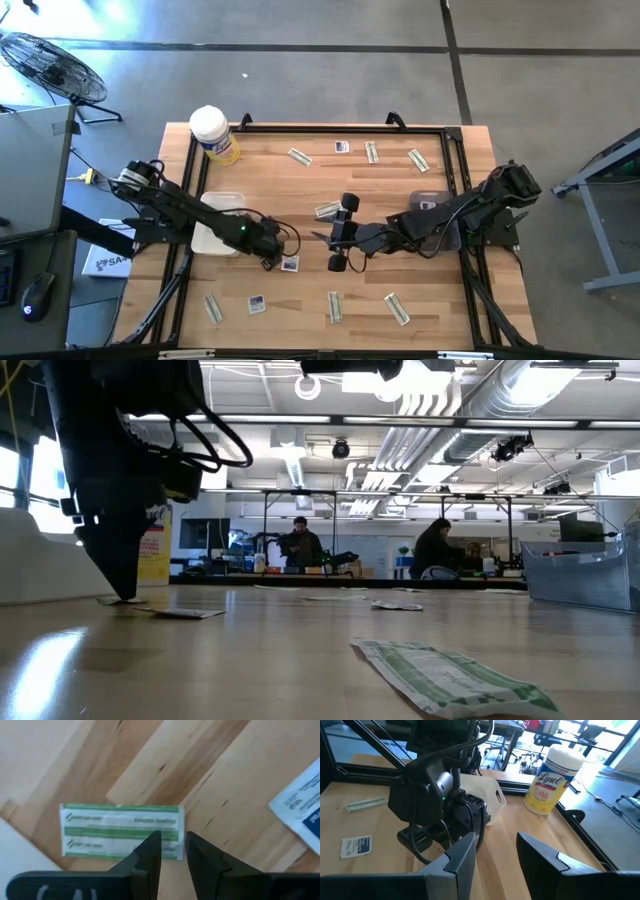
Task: Pick & Place First Aid Supplies
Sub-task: Put the green bandage into the white bin
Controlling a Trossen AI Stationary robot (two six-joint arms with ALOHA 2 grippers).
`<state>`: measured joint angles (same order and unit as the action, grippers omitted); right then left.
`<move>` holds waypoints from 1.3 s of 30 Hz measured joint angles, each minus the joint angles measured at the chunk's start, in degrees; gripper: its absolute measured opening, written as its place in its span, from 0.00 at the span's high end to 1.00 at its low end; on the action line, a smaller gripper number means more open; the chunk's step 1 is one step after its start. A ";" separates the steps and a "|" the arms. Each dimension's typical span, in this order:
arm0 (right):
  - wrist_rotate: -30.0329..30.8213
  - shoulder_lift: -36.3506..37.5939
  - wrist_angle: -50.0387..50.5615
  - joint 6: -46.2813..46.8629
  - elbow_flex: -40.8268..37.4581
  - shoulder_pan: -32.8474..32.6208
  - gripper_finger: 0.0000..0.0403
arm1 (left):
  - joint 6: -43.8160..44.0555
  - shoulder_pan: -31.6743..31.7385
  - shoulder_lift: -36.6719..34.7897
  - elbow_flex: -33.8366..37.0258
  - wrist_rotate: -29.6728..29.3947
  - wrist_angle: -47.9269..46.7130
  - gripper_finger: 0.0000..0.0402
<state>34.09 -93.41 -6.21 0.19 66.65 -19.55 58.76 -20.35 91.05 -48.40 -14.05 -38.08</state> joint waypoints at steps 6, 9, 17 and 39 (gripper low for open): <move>-0.02 -0.02 0.00 0.00 0.00 0.00 0.66 | 1.18 -0.04 -0.03 0.02 -0.18 -0.21 0.79; -0.11 -0.02 0.00 0.02 0.00 0.00 0.66 | 1.65 -0.04 -0.03 0.70 0.34 0.92 0.79; -0.15 -0.02 0.02 0.02 0.00 0.00 0.66 | 1.39 -0.04 -0.14 1.78 1.37 1.44 0.79; -0.24 -0.02 0.02 0.03 0.02 0.00 0.66 | -13.25 -0.06 -0.09 -1.81 4.76 0.09 1.00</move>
<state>33.85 -93.43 -6.20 0.21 66.67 -19.55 45.52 -20.41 90.96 -50.22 -9.29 -37.98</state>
